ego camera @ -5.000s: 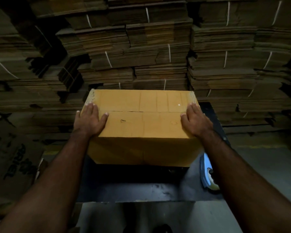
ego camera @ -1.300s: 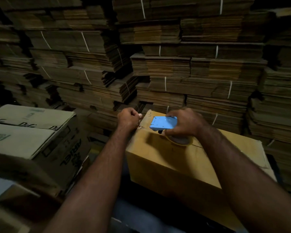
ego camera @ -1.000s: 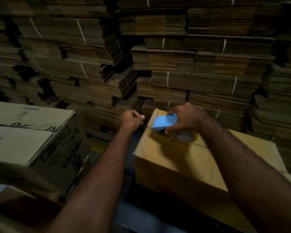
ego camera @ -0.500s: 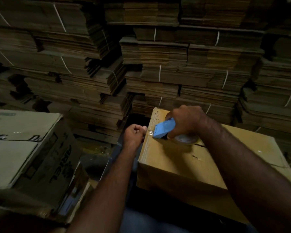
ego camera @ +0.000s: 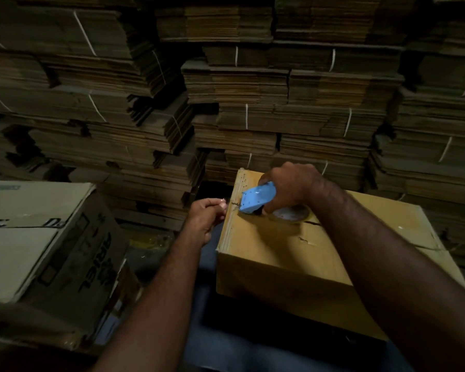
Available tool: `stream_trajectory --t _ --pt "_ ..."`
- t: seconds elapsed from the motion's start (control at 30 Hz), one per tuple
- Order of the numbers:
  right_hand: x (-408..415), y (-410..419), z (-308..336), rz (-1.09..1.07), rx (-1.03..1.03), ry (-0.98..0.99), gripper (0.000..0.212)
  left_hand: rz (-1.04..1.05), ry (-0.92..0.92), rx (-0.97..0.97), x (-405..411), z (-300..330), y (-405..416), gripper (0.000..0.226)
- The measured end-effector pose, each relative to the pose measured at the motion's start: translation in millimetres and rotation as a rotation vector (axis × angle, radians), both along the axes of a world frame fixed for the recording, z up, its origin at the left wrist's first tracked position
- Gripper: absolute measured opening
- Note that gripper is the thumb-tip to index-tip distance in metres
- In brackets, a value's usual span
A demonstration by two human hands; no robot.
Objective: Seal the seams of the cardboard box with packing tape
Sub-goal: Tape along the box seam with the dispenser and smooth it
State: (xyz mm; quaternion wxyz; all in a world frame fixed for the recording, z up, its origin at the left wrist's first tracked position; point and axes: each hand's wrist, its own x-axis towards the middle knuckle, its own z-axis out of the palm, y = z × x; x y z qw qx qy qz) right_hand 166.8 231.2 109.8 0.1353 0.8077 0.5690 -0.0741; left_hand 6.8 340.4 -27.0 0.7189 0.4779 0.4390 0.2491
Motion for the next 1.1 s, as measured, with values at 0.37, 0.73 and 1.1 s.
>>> stream_trajectory --t 0.37,0.73,1.1 --pt "-5 4 1 -0.004 -0.044 -0.008 0.078 0.013 0.464 0.783 5 28 -29 0.048" --pt "-4 3 -1 -0.013 -0.037 0.009 0.081 -0.308 0.730 0.769 2 22 -47 0.029" --pt "9 -3 -2 0.081 -0.005 0.085 0.075 -0.525 0.724 1.074 -2 18 -50 0.094"
